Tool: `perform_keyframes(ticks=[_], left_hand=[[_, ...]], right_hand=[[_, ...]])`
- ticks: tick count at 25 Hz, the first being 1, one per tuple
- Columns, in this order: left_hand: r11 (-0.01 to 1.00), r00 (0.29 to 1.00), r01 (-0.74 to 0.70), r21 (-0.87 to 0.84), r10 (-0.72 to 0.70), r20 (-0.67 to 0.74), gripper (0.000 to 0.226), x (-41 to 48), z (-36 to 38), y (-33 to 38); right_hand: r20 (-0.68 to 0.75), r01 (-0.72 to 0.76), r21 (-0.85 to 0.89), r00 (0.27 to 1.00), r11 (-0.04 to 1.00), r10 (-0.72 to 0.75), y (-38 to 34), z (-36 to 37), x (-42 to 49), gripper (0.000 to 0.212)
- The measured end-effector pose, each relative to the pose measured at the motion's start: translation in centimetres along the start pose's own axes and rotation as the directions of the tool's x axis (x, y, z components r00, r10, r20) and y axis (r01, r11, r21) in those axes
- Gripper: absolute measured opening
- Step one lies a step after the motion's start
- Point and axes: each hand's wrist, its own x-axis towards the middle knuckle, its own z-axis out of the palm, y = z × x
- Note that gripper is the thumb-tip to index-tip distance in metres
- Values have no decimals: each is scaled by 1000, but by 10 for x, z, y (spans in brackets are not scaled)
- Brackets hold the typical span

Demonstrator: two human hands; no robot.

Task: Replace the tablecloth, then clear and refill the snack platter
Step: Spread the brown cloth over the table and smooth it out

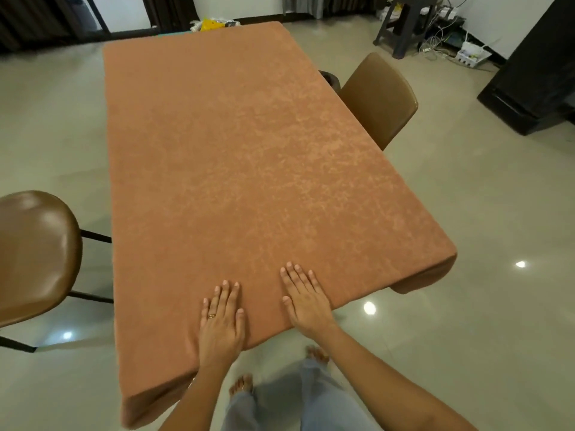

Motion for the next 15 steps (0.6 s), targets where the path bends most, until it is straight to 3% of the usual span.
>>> perform_keyframes(ticks=[4,7,11,13,15], left_hand=[[994,994,101,35,-99,-49,61,4,6,14],[981,979,194,19,-193,-63,61,9,17,53],[1000,999,12,9,-12,38,56,38,47,137],[998,997,-64,16,63,50,54,52,56,162],[997,997,-70,38,68,37,54,56,59,167]], right_hand=[[-20,-136,-34,991,990,136,113,-34,0,62],[-15,-110,-14,994,994,109,129,-40,-1,62],[48,151,-14,988,989,-150,93,-25,-4,61],[23,162,-12,987,987,-161,102,-25,0,59],[-2,82,-56,997,995,-82,130,-32,3,59]])
